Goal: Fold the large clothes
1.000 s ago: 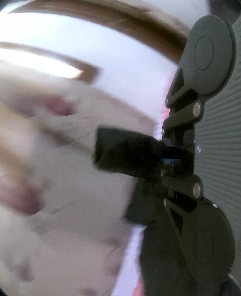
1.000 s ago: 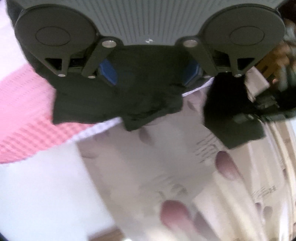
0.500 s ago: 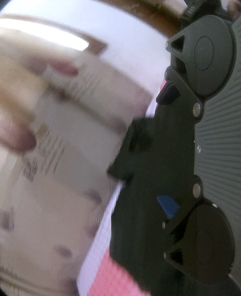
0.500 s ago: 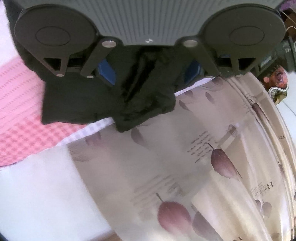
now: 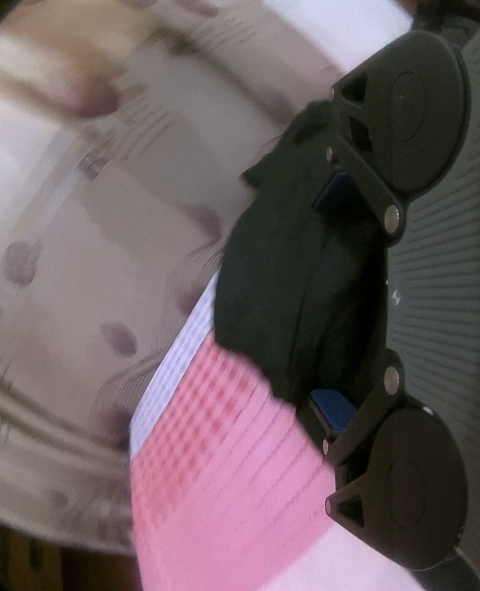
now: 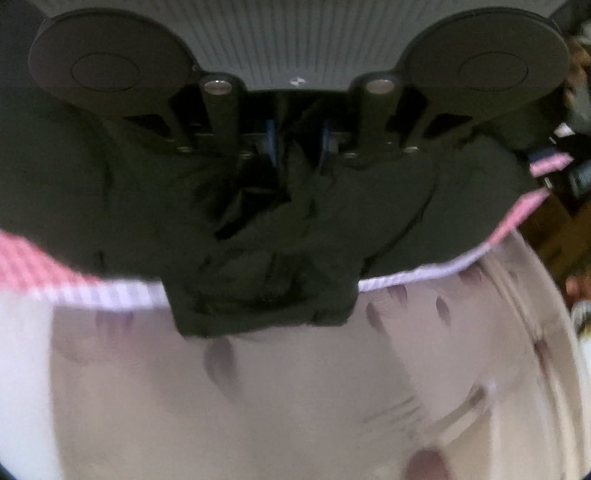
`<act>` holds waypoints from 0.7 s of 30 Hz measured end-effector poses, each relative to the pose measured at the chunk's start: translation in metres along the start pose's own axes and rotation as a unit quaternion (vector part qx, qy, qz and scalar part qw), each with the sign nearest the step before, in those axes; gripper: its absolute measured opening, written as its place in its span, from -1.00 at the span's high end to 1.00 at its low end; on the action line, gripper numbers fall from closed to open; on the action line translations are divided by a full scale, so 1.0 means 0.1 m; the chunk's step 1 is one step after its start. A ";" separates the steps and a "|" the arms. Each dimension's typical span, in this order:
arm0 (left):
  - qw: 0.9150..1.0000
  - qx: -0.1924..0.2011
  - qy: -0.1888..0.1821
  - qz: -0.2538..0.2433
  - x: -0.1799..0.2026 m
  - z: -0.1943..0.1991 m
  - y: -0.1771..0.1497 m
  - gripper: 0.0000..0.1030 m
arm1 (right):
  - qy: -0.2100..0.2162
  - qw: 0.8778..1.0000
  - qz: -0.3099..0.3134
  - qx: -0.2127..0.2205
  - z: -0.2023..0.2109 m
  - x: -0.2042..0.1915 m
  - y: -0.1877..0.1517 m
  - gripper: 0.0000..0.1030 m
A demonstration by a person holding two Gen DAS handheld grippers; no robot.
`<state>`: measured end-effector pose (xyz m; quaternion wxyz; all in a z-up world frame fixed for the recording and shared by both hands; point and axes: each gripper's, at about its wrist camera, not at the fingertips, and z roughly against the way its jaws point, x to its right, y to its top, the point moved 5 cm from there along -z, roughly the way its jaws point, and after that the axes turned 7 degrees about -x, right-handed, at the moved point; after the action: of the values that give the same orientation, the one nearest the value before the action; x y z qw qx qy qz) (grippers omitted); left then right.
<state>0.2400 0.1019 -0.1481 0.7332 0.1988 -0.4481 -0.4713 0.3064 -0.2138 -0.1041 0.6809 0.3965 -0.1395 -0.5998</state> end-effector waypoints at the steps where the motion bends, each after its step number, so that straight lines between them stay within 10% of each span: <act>1: 1.000 0.004 -0.003 0.009 -0.04 0.00 0.01 -0.95 | -0.008 1.000 -0.002 0.006 0.00 0.02 0.01 0.59; 10: 1.000 0.001 0.022 0.011 -0.04 0.04 0.01 -0.86 | 0.005 1.000 -0.015 0.005 -0.04 0.21 -0.01 0.56; 17: 0.995 0.027 -0.096 -0.030 0.28 0.42 0.20 -0.91 | 0.028 0.999 -0.037 0.005 -0.10 0.25 -0.05 0.52; 21: 0.991 -0.025 -0.133 -0.011 0.46 0.02 0.43 -0.88 | 0.037 0.998 -0.050 0.010 -0.10 0.28 -0.08 0.52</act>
<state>0.2675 0.0827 -0.0953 0.6667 0.1207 -0.5277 -0.5123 0.3147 -0.2359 -0.1241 0.6502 0.4317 -0.1006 -0.6171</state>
